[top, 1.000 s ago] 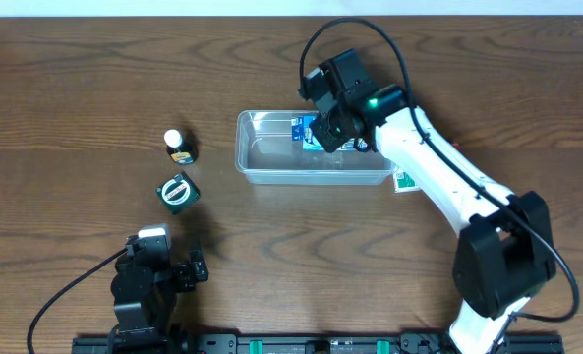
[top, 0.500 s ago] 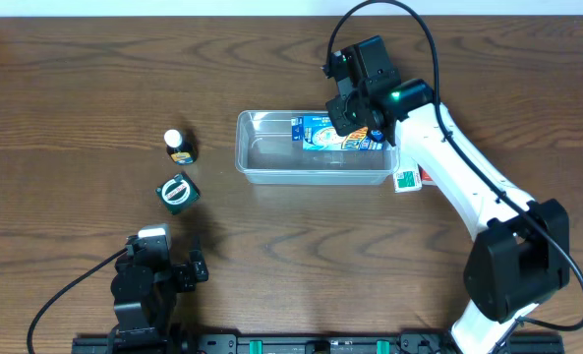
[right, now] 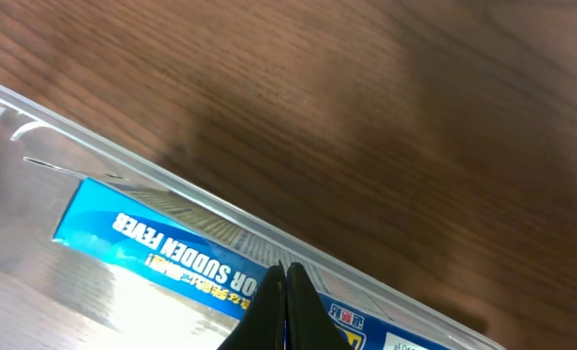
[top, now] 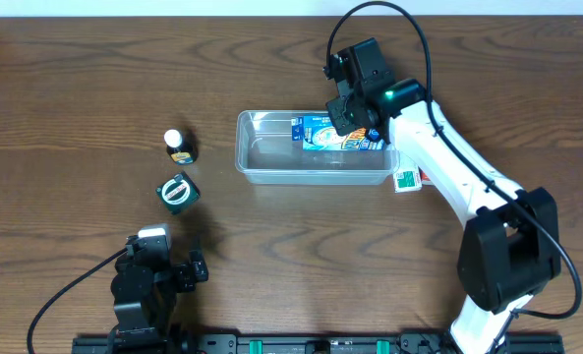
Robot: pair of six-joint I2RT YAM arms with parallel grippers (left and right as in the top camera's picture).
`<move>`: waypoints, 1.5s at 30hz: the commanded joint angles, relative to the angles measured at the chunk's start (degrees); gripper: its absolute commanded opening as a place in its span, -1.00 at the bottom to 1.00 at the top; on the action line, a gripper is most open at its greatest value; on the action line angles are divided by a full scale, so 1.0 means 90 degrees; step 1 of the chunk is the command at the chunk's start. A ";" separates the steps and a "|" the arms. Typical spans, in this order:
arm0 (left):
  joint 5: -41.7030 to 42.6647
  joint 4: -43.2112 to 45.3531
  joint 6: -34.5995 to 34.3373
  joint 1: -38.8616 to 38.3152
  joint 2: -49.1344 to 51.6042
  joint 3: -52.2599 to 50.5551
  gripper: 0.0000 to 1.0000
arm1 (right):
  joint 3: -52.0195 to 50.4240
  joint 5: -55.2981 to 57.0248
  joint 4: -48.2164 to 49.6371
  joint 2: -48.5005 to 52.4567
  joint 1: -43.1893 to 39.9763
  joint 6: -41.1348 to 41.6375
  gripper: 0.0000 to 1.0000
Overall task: Pack container
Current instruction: 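Open the right gripper and withdraw toward the red box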
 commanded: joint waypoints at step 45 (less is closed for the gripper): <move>0.0046 0.0000 0.0015 -0.0010 -0.0017 0.0012 0.96 | -0.0002 -0.0129 0.0061 0.0231 -0.0151 0.0325 -0.97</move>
